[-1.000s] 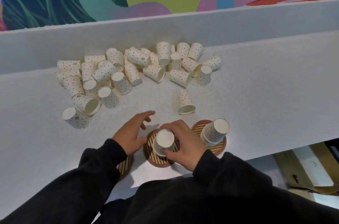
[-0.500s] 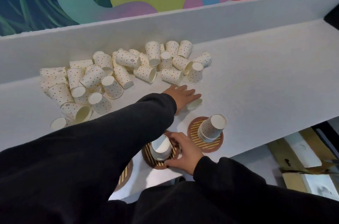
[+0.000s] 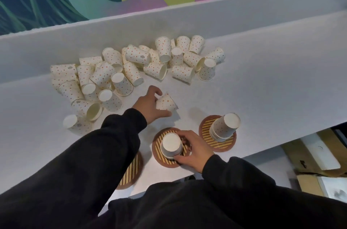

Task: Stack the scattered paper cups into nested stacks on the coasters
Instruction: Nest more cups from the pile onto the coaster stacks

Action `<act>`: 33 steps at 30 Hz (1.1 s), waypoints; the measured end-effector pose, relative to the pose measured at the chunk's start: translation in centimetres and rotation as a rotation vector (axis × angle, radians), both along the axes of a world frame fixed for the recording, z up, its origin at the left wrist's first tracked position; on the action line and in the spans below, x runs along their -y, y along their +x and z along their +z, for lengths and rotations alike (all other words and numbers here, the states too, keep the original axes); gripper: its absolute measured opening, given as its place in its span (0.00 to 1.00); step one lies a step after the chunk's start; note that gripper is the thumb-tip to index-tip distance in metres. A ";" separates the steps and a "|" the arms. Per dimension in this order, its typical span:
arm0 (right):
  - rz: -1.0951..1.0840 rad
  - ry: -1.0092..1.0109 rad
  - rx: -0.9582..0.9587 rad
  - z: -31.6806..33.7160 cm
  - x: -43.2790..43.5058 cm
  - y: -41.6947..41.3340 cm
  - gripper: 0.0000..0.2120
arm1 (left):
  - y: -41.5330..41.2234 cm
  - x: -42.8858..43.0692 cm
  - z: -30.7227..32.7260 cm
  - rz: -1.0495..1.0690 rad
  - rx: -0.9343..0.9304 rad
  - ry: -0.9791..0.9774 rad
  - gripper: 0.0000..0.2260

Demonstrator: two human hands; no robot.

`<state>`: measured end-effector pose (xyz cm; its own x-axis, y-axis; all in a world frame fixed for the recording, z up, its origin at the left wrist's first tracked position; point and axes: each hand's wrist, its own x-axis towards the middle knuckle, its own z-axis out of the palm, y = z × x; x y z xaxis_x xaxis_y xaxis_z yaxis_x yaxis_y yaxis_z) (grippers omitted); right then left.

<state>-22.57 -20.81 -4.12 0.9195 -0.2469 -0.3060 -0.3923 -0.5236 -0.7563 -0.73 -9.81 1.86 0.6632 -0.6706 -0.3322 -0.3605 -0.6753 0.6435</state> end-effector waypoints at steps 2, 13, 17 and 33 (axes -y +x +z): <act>0.035 -0.022 -0.008 -0.1 0.3 0.4 0.35 | -1.3 -2.8 1.6 0.076 -0.016 -0.106 0.28; 0.058 0.017 0.058 -0.5 0.9 1.2 0.36 | -8.8 -8.5 6.8 0.237 0.089 -0.387 0.25; 0.099 0.011 0.029 -0.8 1.0 1.5 0.38 | -9.8 -8.2 6.8 0.171 0.176 -0.374 0.25; 0.186 -0.197 0.009 -2.8 1.6 1.9 0.39 | -11.9 -7.0 1.8 0.067 0.223 -0.263 0.30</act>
